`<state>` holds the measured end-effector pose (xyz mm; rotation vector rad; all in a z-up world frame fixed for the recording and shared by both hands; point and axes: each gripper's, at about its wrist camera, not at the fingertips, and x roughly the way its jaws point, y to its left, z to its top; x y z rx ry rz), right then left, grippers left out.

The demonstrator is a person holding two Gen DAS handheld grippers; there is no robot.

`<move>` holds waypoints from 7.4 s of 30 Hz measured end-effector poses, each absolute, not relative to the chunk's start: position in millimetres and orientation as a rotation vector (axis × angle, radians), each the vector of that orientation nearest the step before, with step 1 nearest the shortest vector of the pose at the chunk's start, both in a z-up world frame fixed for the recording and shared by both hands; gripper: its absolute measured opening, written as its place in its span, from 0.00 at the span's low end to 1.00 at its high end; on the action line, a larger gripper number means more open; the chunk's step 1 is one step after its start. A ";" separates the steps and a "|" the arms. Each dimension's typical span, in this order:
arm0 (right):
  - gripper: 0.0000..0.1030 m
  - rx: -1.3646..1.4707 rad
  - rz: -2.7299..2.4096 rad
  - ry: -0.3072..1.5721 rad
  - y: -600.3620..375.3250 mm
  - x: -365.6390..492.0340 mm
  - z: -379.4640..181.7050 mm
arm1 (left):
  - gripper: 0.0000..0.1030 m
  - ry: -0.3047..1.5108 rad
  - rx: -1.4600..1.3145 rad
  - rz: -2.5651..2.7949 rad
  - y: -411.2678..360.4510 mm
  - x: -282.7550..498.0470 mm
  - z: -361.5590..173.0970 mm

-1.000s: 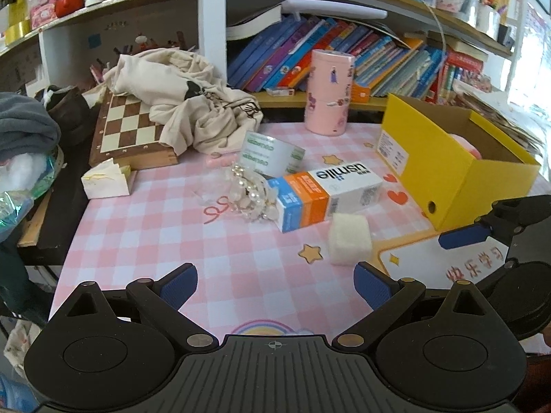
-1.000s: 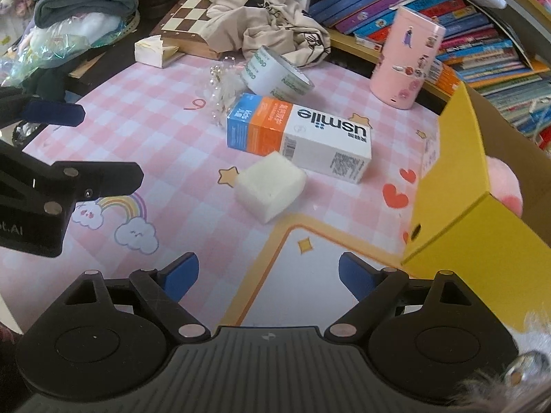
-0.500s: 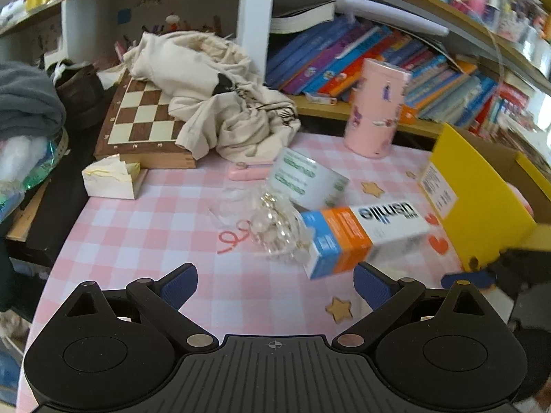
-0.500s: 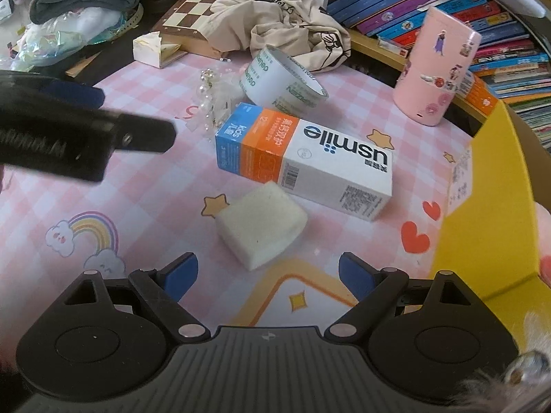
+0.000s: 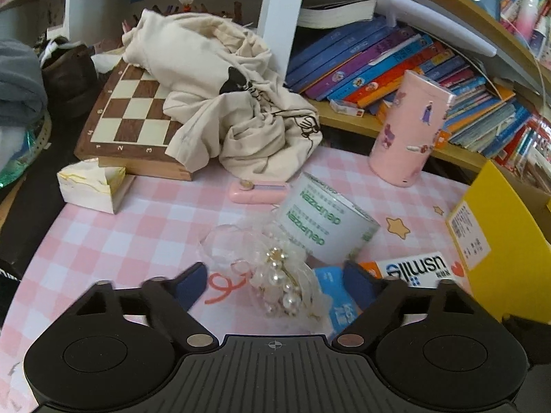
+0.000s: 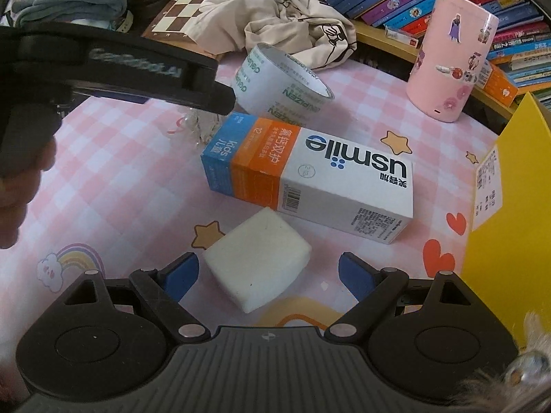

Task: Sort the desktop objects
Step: 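Close the right tool on the white sponge while the left tool grasps the pearl ornament, then lift and carry the sponge and pearl ornament toward the yellow box with both tools, then lower the ornament into the box and open the left tool while the right tool releases the sponge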

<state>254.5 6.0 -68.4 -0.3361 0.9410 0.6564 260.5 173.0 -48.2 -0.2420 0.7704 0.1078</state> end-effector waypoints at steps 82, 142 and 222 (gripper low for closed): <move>0.49 -0.236 0.518 0.926 -36.0 100.3 -25.5 | 0.26 0.737 -0.364 -0.188 169.8 87.5 -11.9; 0.49 -0.094 0.268 0.945 -187.2 98.7 -20.1 | 0.26 0.806 -0.249 -0.437 22.1 131.1 -12.1; 0.48 -0.608 0.691 0.792 -260.7 406.3 -10.6 | 0.26 0.804 -0.069 -0.247 -121.2 384.5 4.3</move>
